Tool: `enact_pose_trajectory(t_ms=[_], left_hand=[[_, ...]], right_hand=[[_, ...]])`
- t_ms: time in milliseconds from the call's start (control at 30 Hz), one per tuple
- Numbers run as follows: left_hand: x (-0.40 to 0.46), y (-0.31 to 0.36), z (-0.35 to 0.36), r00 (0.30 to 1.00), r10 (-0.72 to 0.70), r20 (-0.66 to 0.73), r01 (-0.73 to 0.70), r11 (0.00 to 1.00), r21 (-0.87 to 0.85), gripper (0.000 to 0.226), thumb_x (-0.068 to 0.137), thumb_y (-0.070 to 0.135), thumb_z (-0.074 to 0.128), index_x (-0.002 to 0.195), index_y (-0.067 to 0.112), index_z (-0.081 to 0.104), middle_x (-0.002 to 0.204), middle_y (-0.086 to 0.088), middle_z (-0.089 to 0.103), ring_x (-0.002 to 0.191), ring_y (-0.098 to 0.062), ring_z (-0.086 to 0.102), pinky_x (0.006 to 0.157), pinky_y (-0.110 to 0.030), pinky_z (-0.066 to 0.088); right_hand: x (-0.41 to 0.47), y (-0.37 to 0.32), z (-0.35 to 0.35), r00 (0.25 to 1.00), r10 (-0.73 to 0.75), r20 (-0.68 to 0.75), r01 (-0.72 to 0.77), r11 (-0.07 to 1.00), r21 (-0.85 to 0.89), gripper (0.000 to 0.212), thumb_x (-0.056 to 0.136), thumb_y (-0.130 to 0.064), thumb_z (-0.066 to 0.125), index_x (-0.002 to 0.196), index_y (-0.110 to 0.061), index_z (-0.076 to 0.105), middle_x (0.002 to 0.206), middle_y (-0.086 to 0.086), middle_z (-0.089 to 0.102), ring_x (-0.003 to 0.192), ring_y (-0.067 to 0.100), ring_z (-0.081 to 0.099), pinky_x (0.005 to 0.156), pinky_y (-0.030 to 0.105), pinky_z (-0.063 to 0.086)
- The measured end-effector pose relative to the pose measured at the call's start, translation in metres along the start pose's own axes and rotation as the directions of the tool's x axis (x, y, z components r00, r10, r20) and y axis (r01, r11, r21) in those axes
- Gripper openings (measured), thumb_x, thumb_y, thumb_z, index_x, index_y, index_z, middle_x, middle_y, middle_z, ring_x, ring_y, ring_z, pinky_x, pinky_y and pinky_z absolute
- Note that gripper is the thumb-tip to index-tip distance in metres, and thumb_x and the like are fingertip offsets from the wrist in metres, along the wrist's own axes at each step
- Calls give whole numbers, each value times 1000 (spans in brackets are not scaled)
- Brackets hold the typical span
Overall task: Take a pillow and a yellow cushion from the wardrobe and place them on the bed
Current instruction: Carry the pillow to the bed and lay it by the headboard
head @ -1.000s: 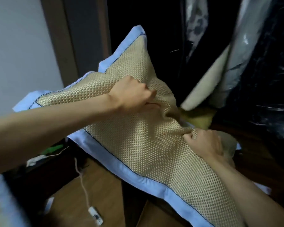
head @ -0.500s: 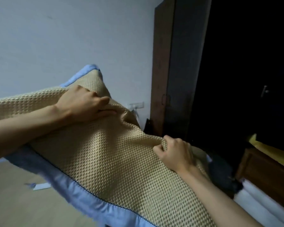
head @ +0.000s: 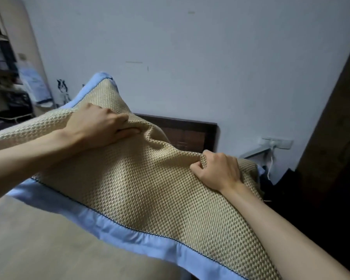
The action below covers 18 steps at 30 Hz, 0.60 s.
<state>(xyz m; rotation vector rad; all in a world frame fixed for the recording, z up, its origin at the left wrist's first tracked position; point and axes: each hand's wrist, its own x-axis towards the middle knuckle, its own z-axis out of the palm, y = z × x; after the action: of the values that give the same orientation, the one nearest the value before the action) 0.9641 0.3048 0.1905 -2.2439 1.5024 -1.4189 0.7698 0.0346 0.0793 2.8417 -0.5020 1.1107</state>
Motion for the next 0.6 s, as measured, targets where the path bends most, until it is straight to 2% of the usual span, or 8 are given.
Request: enact_pose_trajectory(t_ms=[167,300,333,467,600], left_hand=[[-15,-15,34,980,-147,136,138,988,72,62,91,80,26,63,25,33,42,9,39,33,-8,29,53,-27,35],[-24,-10,71,935,-263,237,235,962,137,65,89,83,25,64,25,38,45,8,43,34,-8,34,53,-27,34],[-23,-8,81,925,-282,256,250,956,151,65,89,83,23,63,25,37,45,9,42,34,-7,34,52,-25,34],[-17,2,122,879,-362,310,306,927,215,64,87,85,21,59,28,28,44,11,39,33,-8,38,46,-24,38],[-2,13,157,812,-455,366,358,883,303,68,87,85,22,59,25,35,42,11,39,31,-7,37,44,-21,38]], right_hand=[[47,-3,62,990,-128,57,122,988,97,33,73,-50,46,56,-22,41,45,-9,42,41,17,43,47,26,34],[81,7,114,967,-244,78,231,962,149,33,72,-52,44,55,-24,39,43,-10,35,38,10,32,44,21,21],[89,12,128,959,-270,91,253,953,165,33,72,-52,44,56,-24,40,44,-10,37,38,10,32,44,21,22],[129,33,186,918,-364,156,320,914,250,35,74,-55,41,60,-24,44,51,-3,54,47,21,53,51,31,46],[171,54,237,869,-461,177,379,853,359,34,74,-55,40,61,-24,45,55,0,58,51,23,57,52,33,50]])
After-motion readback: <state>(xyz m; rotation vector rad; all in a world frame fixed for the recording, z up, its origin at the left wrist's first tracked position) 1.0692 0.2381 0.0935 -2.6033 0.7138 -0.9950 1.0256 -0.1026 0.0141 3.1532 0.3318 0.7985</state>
